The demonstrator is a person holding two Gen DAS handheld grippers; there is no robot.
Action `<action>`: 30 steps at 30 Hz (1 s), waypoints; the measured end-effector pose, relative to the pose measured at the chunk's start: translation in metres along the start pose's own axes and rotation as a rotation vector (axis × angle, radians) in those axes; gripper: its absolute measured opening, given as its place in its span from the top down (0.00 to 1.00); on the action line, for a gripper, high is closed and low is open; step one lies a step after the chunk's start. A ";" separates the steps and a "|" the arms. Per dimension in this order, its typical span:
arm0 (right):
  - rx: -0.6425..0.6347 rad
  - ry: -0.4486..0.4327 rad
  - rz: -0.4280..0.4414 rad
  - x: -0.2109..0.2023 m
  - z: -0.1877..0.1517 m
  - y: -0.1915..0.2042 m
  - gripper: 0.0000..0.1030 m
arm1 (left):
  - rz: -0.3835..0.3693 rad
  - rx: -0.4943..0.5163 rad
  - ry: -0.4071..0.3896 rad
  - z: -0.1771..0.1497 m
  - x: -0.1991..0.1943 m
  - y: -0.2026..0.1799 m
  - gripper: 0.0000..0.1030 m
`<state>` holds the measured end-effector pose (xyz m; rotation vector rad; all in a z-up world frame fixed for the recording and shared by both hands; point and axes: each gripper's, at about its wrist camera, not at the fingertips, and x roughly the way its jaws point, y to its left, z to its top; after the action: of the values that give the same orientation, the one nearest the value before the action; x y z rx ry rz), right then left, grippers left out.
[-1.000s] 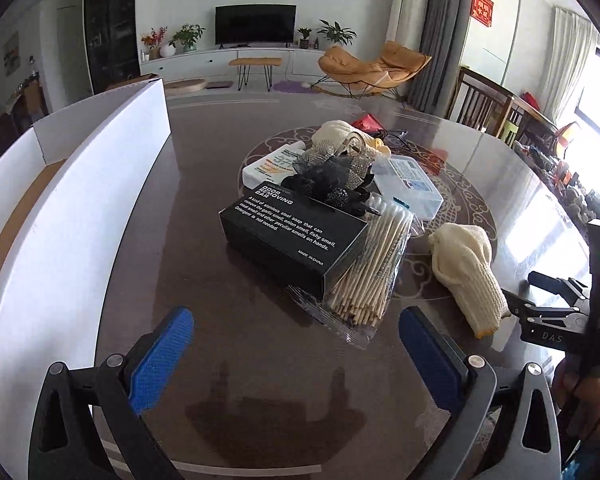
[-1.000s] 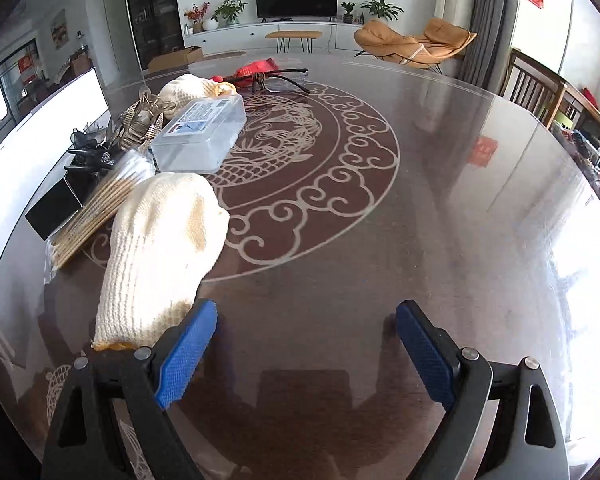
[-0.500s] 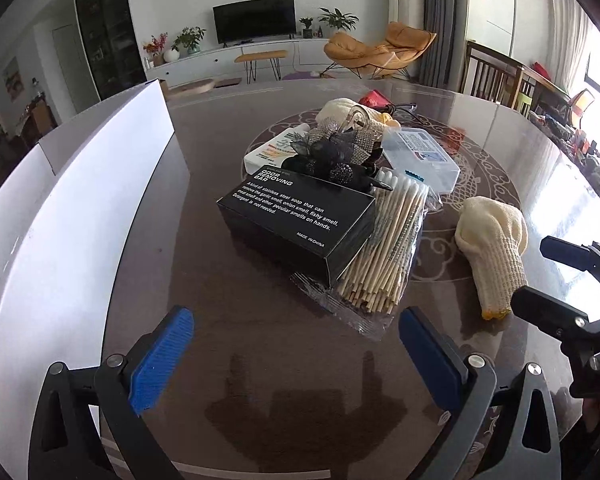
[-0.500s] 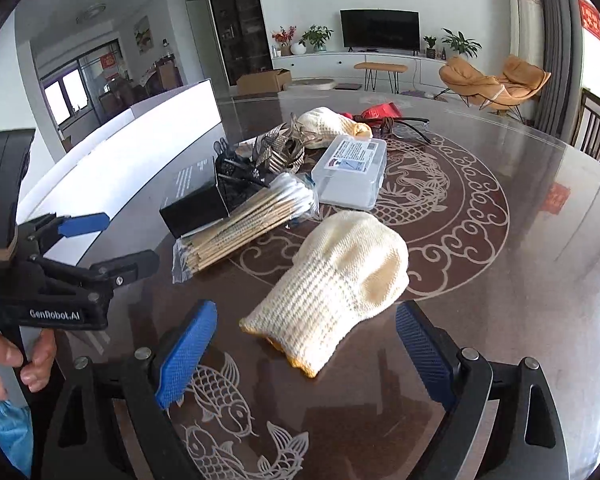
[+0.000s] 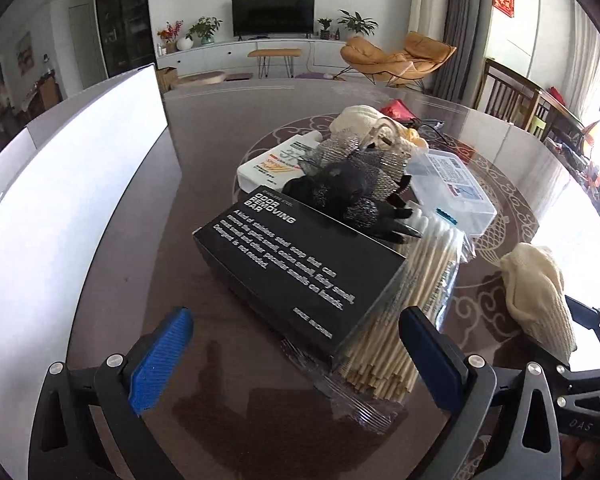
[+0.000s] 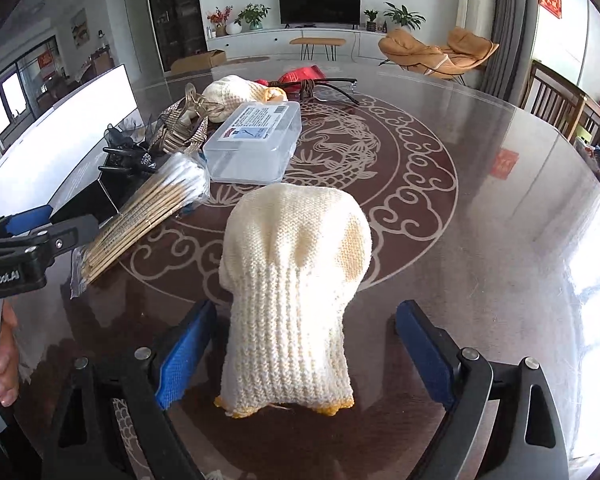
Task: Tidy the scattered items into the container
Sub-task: 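Close the right tool on the white knit glove and lift it, then hold the glove in the right tool while the left tool moves toward the cotton swab bag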
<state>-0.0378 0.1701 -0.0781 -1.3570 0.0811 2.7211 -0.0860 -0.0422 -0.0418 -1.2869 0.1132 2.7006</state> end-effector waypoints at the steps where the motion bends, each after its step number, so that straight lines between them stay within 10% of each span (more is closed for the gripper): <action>1: -0.007 0.003 -0.008 0.001 0.000 0.001 0.10 | 0.013 -0.047 0.007 0.001 0.003 0.008 0.00; 7: 0.001 0.000 0.007 -0.001 -0.001 0.000 0.10 | 0.224 -0.138 0.013 -0.007 -0.013 0.041 0.00; 30: -0.012 0.005 -0.010 -0.001 -0.002 0.004 0.10 | -0.126 0.022 0.124 -0.038 -0.014 -0.024 0.00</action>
<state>-0.0358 0.1661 -0.0785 -1.3642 0.0589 2.7144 -0.0441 -0.0246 -0.0552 -1.4053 0.0728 2.5082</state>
